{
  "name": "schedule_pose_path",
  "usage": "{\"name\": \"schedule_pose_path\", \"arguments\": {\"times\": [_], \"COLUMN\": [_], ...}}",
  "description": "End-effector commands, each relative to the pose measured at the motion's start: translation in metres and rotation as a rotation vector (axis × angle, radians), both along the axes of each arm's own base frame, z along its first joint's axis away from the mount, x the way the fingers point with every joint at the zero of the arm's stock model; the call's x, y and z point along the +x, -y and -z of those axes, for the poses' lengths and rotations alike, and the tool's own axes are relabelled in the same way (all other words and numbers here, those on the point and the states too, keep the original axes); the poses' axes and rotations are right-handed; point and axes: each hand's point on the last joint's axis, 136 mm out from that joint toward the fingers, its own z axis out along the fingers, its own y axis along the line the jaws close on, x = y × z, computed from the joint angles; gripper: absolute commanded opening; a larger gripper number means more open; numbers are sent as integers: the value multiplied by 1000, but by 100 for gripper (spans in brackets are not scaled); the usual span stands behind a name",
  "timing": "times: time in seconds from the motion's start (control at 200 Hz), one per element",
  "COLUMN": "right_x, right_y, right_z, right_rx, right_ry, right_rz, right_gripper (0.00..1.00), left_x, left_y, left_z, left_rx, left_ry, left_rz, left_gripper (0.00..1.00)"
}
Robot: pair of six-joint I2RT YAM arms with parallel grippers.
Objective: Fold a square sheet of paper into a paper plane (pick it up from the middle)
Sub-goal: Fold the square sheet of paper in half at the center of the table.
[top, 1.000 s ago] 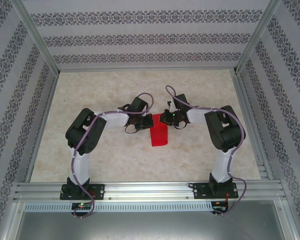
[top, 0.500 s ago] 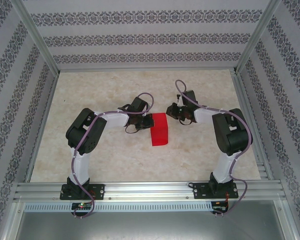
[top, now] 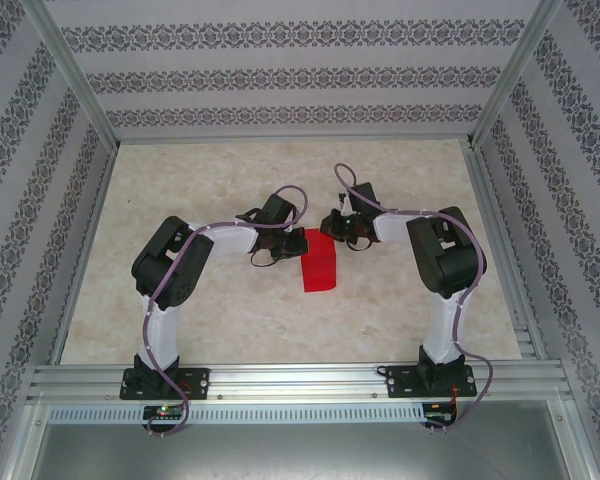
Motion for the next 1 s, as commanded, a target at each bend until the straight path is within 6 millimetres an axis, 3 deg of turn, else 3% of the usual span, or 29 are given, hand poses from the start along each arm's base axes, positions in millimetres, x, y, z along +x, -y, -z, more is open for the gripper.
{"name": "schedule_pose_path", "arguments": {"times": [0.0,0.145,0.27,0.41,0.56,0.674,0.824,0.999], "right_x": [19,31,38,12,-41,-69,-84,-92], "right_y": [25,49,55,42,15,0,-12,-10], "right_z": [7,5,-29,-59,-44,-27,-14,-2], "right_rx": [-80,-78,-37,3,46,39,49,41], "right_ry": [10,27,100,130,27,-43,-83,-110], "right_rz": [92,167,175,98,-32,-105,-145,-151], "right_gripper": [8,8,8,9,10,10,9,10], "left_x": [-67,-68,-68,-67,-65,-62,-59,-55], "left_y": [-79,-80,-80,-79,-77,-75,-73,-72], "left_z": [100,101,101,100,99,98,96,95], "left_rx": [365,368,365,361,356,349,348,356], "left_ry": [-279,-280,-279,-276,-265,-253,-232,-215], "left_rz": [-54,-55,-53,-52,-44,-30,-5,12], "left_gripper": [0,0,0,0,0,0,0,0]}}
